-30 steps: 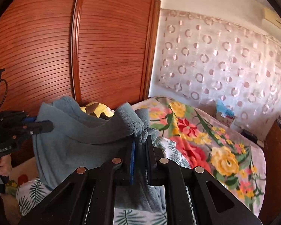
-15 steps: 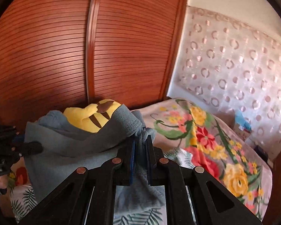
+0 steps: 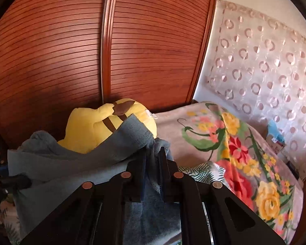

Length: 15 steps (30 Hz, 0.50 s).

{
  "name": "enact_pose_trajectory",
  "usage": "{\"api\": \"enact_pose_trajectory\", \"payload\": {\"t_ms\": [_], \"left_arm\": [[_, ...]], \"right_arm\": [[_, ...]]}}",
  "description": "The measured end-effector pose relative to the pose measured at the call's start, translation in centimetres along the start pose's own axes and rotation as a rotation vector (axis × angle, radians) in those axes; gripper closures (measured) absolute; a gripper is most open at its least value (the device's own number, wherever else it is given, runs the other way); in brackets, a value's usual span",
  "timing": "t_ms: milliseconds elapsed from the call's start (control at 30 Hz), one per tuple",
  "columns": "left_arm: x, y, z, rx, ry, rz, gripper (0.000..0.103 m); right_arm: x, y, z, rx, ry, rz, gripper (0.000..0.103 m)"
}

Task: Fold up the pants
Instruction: 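Lower the shorts onto the jeans and open both tools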

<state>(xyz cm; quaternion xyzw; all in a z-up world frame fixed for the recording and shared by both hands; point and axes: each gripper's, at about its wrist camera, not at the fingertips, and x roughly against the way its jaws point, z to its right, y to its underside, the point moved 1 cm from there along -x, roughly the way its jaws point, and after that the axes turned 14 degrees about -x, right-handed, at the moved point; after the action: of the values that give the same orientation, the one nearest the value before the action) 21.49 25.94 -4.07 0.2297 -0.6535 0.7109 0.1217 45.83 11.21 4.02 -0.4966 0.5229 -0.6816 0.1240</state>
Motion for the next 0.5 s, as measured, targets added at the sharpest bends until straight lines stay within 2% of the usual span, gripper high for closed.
{"api": "enact_pose_trajectory", "payload": {"t_ms": [33, 100, 233, 267, 500], "left_arm": [[0.1, 0.0, 0.0, 0.003, -0.002, -0.002, 0.083], [0.5, 0.1, 0.0, -0.006, 0.007, 0.005, 0.079], [1.4, 0.0, 0.1, -0.011, 0.02, 0.016, 0.061], [1.6, -0.1, 0.2, -0.015, 0.019, 0.023, 0.055], [1.1, -0.4, 1.5, -0.092, 0.009, -0.009, 0.052]], "right_arm": [[0.1, -0.1, 0.2, -0.013, -0.004, -0.005, 0.093], [0.6, -0.2, 0.8, -0.045, 0.002, -0.012, 0.085], [1.7, -0.3, 1.7, -0.097, 0.021, 0.009, 0.07], [2.1, -0.2, 1.8, -0.106, 0.031, 0.018, 0.069], [4.6, 2.0, 2.0, -0.169, -0.053, 0.05, 0.069]]}}
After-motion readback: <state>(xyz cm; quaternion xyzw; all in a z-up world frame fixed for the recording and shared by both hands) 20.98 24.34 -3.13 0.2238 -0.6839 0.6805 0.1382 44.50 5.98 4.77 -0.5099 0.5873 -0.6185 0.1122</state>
